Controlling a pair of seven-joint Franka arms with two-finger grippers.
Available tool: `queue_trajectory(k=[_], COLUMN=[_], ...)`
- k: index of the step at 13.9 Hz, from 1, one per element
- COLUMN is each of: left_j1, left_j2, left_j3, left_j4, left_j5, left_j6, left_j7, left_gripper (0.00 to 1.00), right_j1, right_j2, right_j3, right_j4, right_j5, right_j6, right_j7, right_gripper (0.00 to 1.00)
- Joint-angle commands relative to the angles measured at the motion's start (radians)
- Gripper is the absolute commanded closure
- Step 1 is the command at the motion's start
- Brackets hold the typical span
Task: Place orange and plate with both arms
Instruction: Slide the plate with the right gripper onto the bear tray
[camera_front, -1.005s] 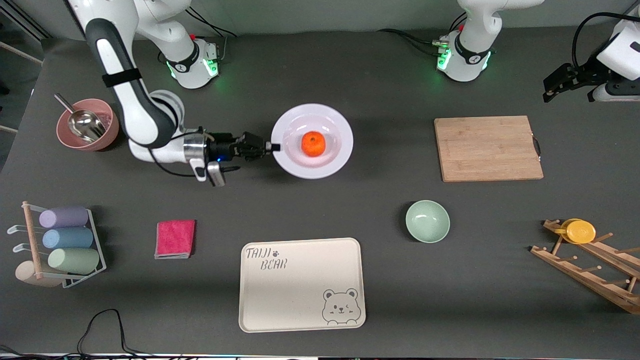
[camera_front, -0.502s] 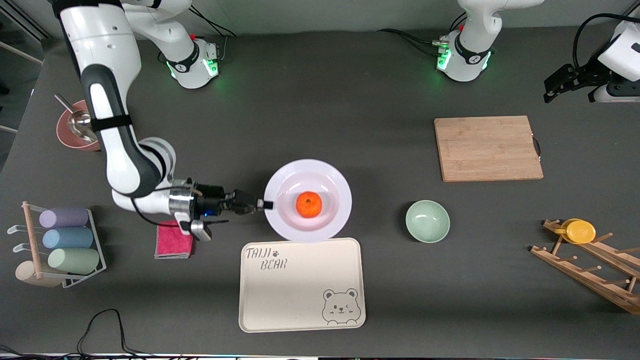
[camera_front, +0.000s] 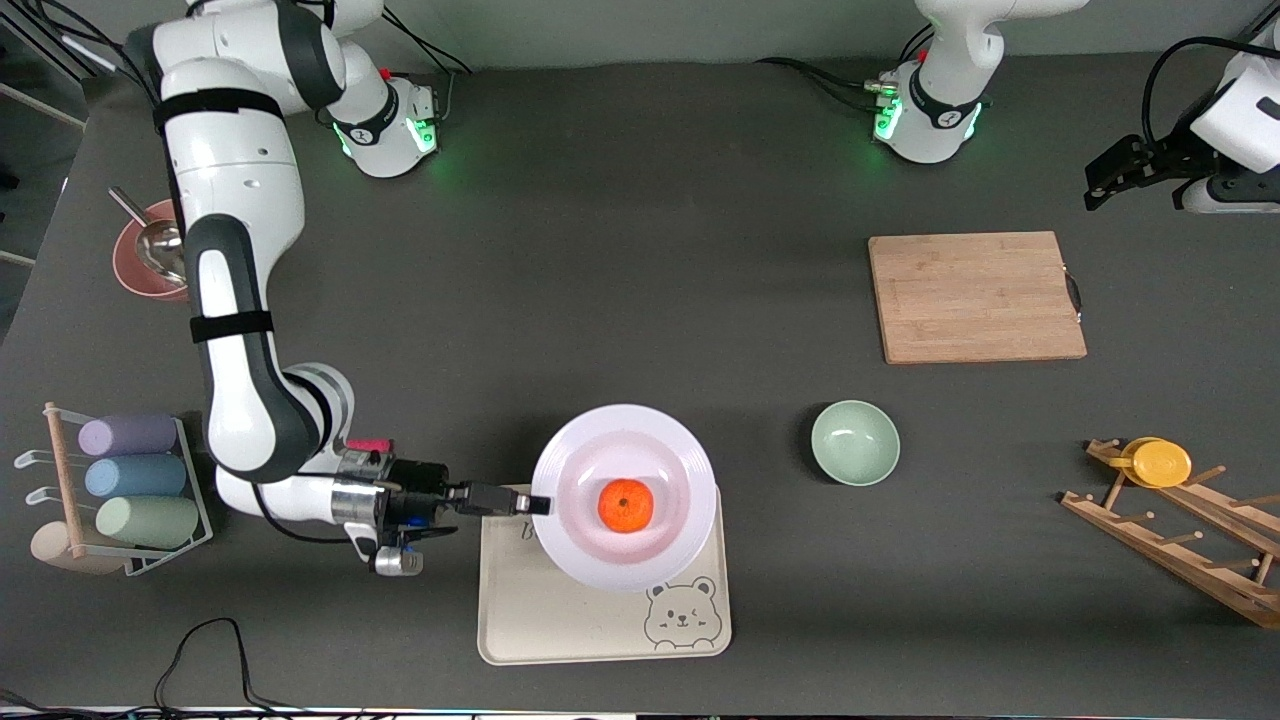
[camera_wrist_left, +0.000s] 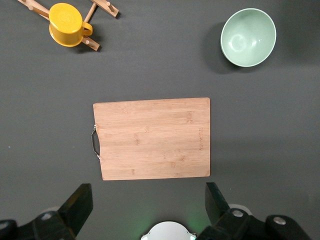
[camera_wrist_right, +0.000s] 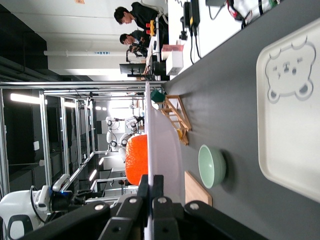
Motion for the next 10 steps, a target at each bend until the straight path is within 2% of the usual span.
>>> queue_trajectory(k=[1, 5, 8, 10], left_j1=[-0.002, 0.0, 0.003, 0.003], left_j2=[0.007, 0.009, 0.007, 0.007], left_j3=[-0.003, -0.003, -0.004, -0.004], left_j4=[0.027, 0.027, 0.027, 0.027], left_j5=[-0.006, -0.005, -0.005, -0.005], left_j6=[-0.04, -0.043, -0.046, -0.056], left_j7=[-0.002, -0.002, -0.003, -0.003], left_gripper=[0.0, 0.0, 0.0, 0.0], right_j1=[-0.027, -0.027, -0.024, -0.024], right_j2=[0.138, 0.236, 0.294, 0.31], right_j3=[0.002, 0.014, 0.014, 0.014], right_j4=[0.19, 0.195, 0.194, 0.183], right_j5=[-0.012, 0.006, 0.087, 0.089], right_j6=[0.0, 0.081, 0.091, 0.091], right_j7=[0.037, -0.128, -0.222, -0.245], right_gripper=[1.0, 1.0, 1.0, 1.0])
